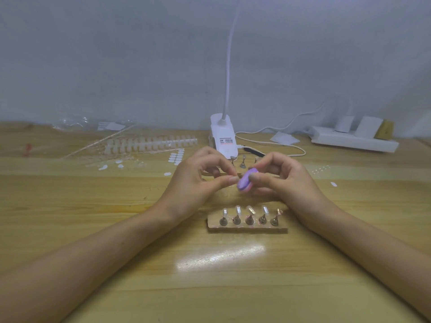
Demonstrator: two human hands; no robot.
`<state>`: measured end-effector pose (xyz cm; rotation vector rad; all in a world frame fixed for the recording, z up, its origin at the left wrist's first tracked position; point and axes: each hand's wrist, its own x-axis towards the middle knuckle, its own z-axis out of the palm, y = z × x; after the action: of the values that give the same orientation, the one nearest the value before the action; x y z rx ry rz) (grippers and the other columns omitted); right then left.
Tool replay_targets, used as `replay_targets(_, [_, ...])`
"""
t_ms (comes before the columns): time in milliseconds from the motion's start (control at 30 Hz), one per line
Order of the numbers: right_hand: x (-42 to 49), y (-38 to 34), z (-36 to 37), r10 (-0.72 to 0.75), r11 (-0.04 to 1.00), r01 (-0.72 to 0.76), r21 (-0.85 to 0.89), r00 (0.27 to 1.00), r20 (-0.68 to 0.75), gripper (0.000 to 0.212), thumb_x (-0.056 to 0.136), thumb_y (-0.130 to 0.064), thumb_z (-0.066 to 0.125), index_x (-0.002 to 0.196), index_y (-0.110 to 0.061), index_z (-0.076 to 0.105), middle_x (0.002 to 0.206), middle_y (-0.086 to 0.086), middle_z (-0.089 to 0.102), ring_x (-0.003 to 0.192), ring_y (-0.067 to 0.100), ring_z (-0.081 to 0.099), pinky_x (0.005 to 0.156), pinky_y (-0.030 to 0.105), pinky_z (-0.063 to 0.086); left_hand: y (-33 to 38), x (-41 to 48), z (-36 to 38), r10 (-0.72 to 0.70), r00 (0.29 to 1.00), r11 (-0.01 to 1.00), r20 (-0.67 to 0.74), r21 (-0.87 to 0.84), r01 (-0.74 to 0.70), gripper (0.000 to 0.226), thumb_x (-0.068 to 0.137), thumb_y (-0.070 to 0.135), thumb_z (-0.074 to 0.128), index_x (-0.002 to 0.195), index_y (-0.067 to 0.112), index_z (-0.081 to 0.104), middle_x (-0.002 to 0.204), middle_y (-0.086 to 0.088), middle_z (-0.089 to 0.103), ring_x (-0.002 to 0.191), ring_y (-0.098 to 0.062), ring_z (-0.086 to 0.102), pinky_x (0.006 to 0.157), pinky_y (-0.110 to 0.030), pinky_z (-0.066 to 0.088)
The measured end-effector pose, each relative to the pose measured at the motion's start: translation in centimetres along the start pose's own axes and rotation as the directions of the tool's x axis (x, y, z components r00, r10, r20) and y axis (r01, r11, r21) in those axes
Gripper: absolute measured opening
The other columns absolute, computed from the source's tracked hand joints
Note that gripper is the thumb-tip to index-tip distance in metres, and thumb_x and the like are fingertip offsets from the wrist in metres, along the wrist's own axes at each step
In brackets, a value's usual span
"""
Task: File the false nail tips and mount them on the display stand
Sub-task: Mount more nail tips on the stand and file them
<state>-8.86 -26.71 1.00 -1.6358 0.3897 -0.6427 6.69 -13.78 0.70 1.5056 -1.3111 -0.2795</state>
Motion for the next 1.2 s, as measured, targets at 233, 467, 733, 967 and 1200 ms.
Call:
replay_targets(233, [-0.10,-0.04,0.04,-0.003,1.000,0.004,-0.021,1.000,0.015,0.027,0.073,-0.017,0.078,0.089,-0.004,0.060,0.096,0.012,0.074,0.082,0.029,0.074,0.074,0.036,0.062,0.17,-0.05,0.01,0.005,1.000,1.000,0.003,-0.001,-0.005,0.006,0.079,0.019,0.078,0.078,0.018,0.073,0.094,0.005,0.061,0.081,-0.008,0.058,0.079,-0.017,0.046])
replay_targets(467, [-0.11,-0.06,0.17,-0.010,1.000,0.010,-0.006,0.999,0.046,0.025,0.074,-0.014,0.077,0.089,-0.004,0.060,0.095,0.011,0.075,0.081,0.028,0.075,0.068,0.032,0.061,0.17,-0.06,-0.02,0.004,1.000,1.000,0.003,0.003,-0.004,0.006,0.080,0.019,0.078,0.078,0.020,0.073,0.094,0.006,0.061,0.081,-0.007,0.058,0.076,-0.015,0.045])
replay_targets(733, [-0.16,-0.16,0.21,-0.017,1.000,0.017,-0.007,0.999,0.041,0.026,0.074,-0.016,0.077,0.088,-0.005,0.059,0.096,0.010,0.075,0.080,0.027,0.076,0.066,0.030,0.060,0.25,-0.13,-0.03,-0.001,1.000,1.000,0.000,0.001,0.001,0.009,0.080,0.018,0.079,0.076,0.022,0.071,0.094,0.008,0.060,0.080,-0.004,0.057,0.072,-0.010,0.042])
replay_targets(967, [-0.21,-0.12,0.14,-0.021,0.999,0.022,-0.023,0.999,0.046,0.023,0.076,-0.013,0.077,0.088,-0.005,0.060,0.097,0.009,0.075,0.081,0.028,0.075,0.069,0.034,0.062,0.10,-0.12,-0.05,0.005,1.000,1.000,0.008,0.002,-0.005,0.006,0.080,0.019,0.078,0.079,0.018,0.073,0.095,0.006,0.061,0.083,-0.010,0.058,0.076,-0.015,0.045])
replay_targets(1200, [-0.10,0.01,0.13,-0.032,0.999,0.033,-0.029,0.998,0.047,0.028,0.075,-0.015,0.077,0.092,-0.002,0.058,0.096,0.009,0.075,0.082,0.026,0.075,0.071,0.033,0.061,0.06,-0.02,0.02,0.014,1.000,1.000,0.007,0.007,-0.014,0.005,0.080,0.016,0.078,0.079,0.017,0.073,0.094,0.004,0.061,0.081,-0.010,0.058,0.077,-0.015,0.045])
